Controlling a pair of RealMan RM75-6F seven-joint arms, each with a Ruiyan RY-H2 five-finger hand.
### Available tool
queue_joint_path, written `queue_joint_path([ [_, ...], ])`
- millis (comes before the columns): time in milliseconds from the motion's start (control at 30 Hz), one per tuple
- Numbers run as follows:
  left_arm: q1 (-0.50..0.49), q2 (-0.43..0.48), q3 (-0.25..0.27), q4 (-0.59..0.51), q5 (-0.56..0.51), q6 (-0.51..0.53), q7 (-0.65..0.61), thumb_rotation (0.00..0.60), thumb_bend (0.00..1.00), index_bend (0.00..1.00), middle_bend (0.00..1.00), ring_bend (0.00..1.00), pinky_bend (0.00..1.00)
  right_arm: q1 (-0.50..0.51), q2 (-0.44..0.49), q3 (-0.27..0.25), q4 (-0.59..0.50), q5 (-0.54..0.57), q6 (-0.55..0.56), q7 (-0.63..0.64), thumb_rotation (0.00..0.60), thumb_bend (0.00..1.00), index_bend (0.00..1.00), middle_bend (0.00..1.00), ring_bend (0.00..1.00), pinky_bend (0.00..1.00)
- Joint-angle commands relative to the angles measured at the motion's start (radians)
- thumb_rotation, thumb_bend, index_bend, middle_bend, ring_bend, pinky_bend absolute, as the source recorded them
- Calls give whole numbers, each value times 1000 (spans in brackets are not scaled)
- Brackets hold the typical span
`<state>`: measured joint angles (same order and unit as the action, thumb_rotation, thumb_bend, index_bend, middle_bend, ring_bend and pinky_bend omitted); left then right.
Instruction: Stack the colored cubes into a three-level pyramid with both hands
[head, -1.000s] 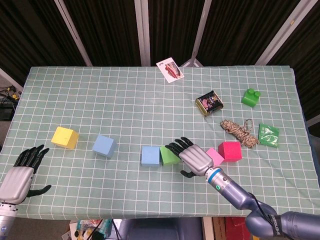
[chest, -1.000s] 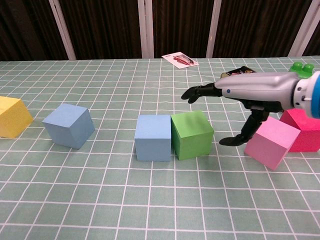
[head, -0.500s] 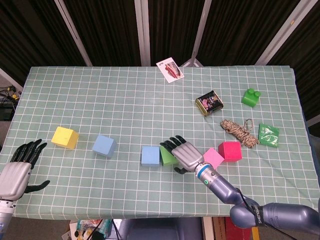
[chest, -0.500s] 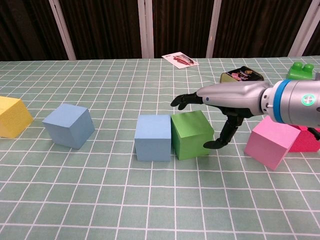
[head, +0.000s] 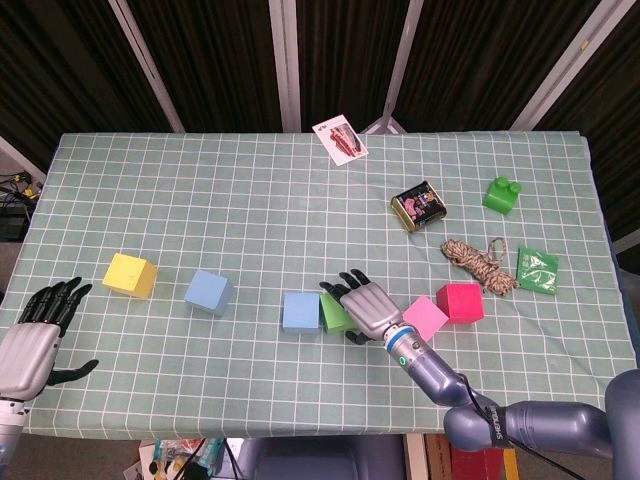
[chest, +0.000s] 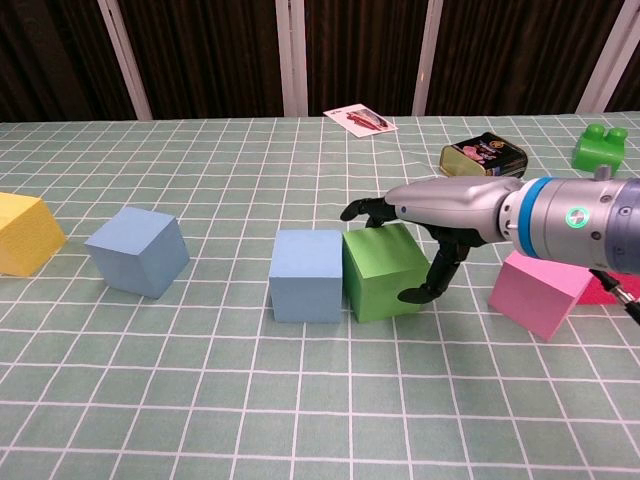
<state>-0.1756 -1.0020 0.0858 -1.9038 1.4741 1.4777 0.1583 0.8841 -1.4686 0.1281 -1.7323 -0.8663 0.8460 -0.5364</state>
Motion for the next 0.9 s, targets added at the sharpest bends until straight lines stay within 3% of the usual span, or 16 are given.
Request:
queue_joint_path([
  [33,2,1,-4,1,1,-5,-1,600,87,0,0,0,0,2,-8,-4,-2,2,13,-1,600,303,0,435,170,0],
  [367,12,3,-13,-2,11,-20,1,600,87,0,0,0,0,12,-21,-11,-26,33,74,-39,600,303,0,449,189,0],
  [900,25,8,-28,-6,20,-38,-1,600,87,0,0,0,0,64,-46,-8,-94,259,207,-224,600,303,0,456,196,0],
])
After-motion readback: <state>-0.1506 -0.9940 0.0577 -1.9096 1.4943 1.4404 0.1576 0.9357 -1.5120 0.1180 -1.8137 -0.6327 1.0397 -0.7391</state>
